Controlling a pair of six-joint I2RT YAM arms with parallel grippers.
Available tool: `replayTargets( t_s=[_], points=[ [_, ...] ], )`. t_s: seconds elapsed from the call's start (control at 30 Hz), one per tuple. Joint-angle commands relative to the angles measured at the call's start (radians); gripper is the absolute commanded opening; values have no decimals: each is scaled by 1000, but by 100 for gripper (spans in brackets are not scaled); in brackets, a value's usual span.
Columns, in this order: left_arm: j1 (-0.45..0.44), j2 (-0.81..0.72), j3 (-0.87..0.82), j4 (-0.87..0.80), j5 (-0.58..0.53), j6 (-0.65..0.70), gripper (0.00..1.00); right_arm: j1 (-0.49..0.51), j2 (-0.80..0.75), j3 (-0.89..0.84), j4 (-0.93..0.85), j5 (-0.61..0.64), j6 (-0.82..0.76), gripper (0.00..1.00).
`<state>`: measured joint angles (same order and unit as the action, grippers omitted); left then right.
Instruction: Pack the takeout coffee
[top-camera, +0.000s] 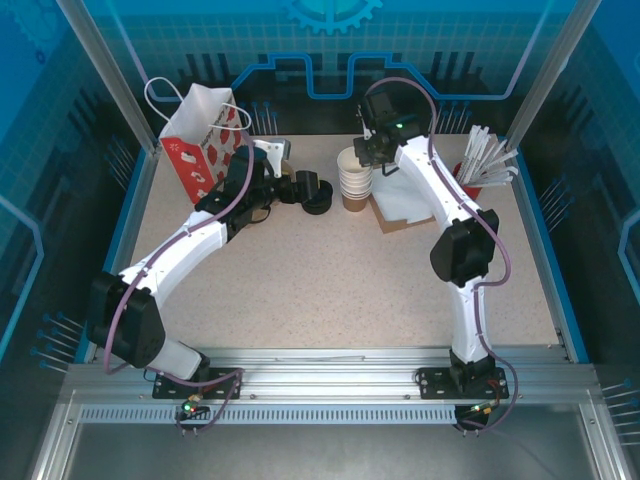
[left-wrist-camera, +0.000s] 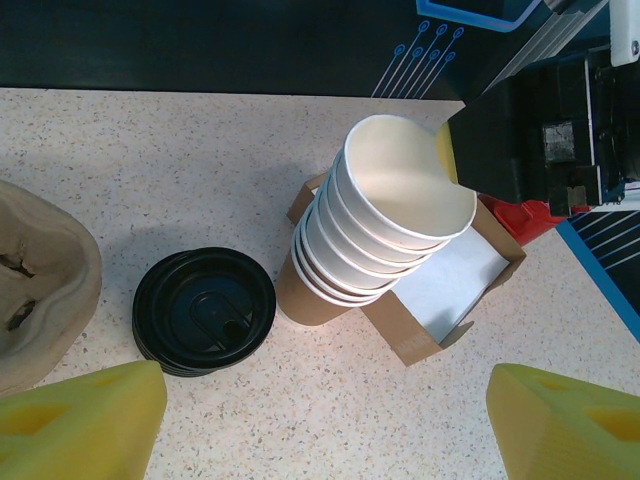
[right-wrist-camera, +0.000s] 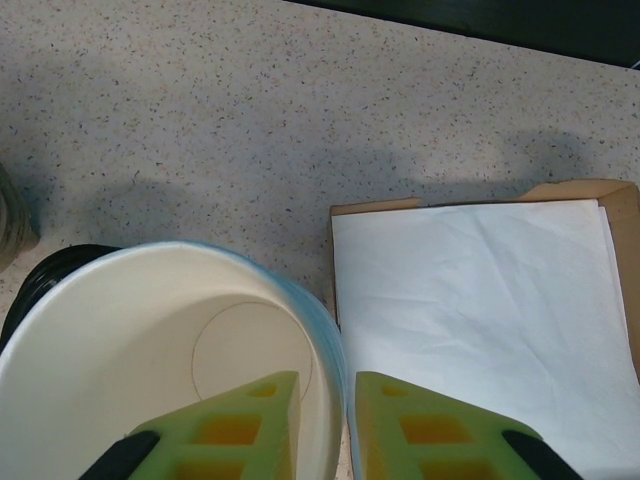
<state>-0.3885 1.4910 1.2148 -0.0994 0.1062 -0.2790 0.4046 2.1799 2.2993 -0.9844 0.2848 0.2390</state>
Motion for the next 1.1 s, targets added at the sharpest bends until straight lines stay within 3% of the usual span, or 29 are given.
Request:
replayTargets(
  t_s=[0.0, 1.07],
  points=[
    [-9, -3, -14, 21, -3, 6, 85, -10, 23, 37, -31, 7, -15, 23],
    [-9, -36, -32, 16, -22, 15, 85, -10, 3, 113, -48, -11, 11, 8]
  ],
)
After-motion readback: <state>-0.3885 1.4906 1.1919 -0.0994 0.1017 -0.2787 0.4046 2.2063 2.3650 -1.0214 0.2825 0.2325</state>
